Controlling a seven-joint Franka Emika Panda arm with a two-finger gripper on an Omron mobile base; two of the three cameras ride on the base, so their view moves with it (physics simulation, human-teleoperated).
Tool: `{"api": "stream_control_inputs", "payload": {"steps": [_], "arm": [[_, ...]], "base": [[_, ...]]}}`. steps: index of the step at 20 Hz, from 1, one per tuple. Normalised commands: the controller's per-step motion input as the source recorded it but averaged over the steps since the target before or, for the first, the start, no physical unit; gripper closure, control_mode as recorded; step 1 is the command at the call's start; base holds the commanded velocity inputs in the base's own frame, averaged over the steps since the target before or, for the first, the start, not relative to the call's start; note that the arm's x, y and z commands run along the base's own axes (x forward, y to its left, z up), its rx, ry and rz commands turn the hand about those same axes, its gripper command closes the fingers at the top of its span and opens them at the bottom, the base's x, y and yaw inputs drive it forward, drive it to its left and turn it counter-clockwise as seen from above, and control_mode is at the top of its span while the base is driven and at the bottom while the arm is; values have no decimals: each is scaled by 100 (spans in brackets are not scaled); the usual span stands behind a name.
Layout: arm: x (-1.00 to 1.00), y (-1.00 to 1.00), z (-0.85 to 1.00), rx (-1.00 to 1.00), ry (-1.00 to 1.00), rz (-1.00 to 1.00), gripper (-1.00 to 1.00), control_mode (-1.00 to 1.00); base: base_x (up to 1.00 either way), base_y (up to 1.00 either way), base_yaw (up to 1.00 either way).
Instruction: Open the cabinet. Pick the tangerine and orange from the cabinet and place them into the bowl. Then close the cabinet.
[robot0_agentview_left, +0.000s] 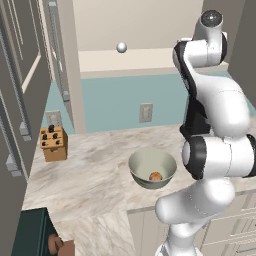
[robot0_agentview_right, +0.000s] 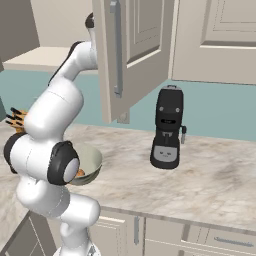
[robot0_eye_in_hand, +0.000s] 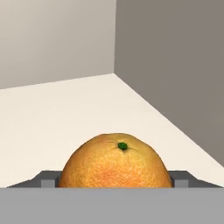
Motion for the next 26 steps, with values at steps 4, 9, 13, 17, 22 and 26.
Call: {"api": "stream_control_inputs", "payload": {"steps": [4, 9, 13, 17, 22, 26], "arm": [[-100, 48, -1, 3, 1, 9, 100, -100], [-100, 78, -20, 0, 0, 12, 100, -100], [-100, 80, -26, 0, 0, 16, 100, -100], [-100, 58, -35, 6, 12, 17, 100, -100], [-100, 53, -61, 5, 18, 15, 100, -100], [-68, 46, -82, 5, 30, 13, 100, -100]], "base": [[0, 0, 0], [0, 0, 0], [0, 0, 0], [0, 0, 0], [0, 0, 0], [0, 0, 0]]}}
